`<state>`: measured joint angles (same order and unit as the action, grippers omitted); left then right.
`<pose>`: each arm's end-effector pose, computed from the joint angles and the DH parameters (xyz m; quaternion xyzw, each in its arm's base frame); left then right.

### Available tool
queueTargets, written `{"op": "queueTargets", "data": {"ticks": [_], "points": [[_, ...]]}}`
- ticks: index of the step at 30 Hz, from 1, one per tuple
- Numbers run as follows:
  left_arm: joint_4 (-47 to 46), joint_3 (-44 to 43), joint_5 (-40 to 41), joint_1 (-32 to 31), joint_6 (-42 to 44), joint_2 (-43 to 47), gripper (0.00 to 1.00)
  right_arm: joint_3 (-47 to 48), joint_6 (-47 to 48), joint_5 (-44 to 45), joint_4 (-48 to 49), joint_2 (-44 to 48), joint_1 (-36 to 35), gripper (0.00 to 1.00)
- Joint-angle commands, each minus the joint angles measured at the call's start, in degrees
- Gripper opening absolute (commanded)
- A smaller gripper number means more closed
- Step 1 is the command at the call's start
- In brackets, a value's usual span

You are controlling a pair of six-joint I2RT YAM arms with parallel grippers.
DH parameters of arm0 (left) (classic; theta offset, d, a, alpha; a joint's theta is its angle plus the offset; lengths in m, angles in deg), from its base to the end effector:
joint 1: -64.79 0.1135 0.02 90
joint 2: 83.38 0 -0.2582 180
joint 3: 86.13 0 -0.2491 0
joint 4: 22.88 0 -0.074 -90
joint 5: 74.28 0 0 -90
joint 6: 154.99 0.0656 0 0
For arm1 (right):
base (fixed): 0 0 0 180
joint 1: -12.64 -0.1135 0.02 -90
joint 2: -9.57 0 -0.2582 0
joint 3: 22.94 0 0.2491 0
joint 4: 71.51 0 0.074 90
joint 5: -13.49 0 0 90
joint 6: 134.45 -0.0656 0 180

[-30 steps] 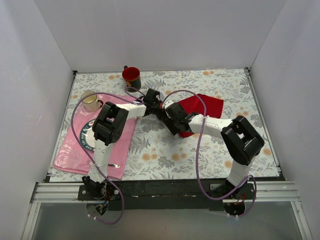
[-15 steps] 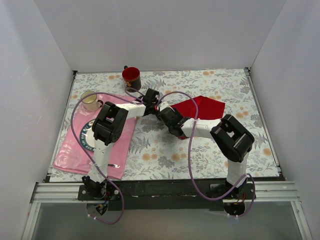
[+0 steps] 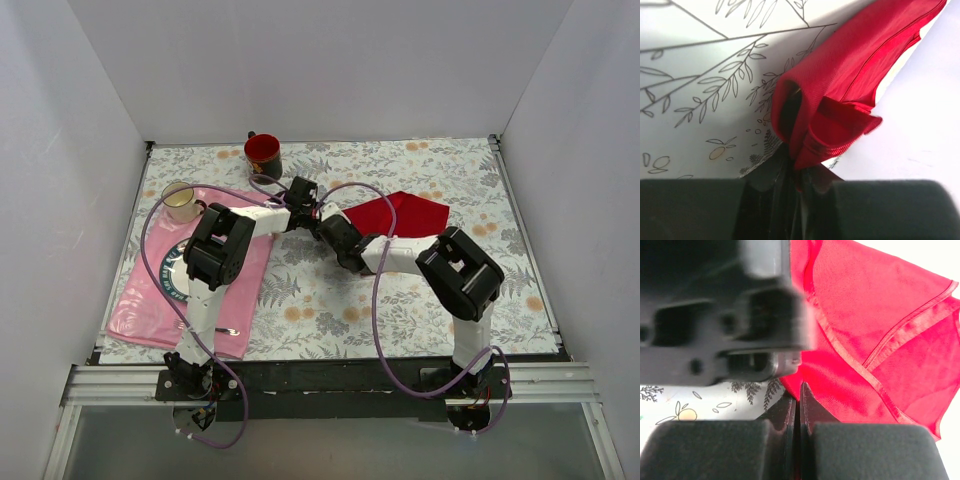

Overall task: Fold the napkin, place the utensils inside, and roll it up
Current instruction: Roll the napkin with the utensil

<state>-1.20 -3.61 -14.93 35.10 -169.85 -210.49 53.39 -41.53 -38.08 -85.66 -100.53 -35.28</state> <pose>0.3951 -0.2638 0.0944 0.4857 -0.7745 0.3910 0.1066 0.2982 0.2694 0.1244 -0.2716 0.8467 -0.1541 0.4308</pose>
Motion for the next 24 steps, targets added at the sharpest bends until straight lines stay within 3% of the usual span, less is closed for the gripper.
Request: {"op": "queueTargets", "data": {"ticks": [1, 7, 14, 24], "points": [[1.7, -1.2, 0.9, 1.1, 5.8, 2.7, 0.25, -0.2, -3.8, -10.8, -3.8, -0.6, 2.7, 0.01], [1.4, -1.6, 2.2, 2.6, 13.6, 5.5, 0.51, 0.7, -5.4, -23.6, -6.0, 0.1, 7.0, 0.01], [0.8, 1.2, 2.8, 4.8, 16.8, 10.9, 0.56, 2.9, -6.3, -37.4, -9.1, 1.5, 12.7, 0.01], [-6.2, 10.3, 1.2, 5.9, 19.5, 20.8, 0.56, 2.7, -10.0, -66.5, -5.6, -2.0, 23.0, 0.01]]}}
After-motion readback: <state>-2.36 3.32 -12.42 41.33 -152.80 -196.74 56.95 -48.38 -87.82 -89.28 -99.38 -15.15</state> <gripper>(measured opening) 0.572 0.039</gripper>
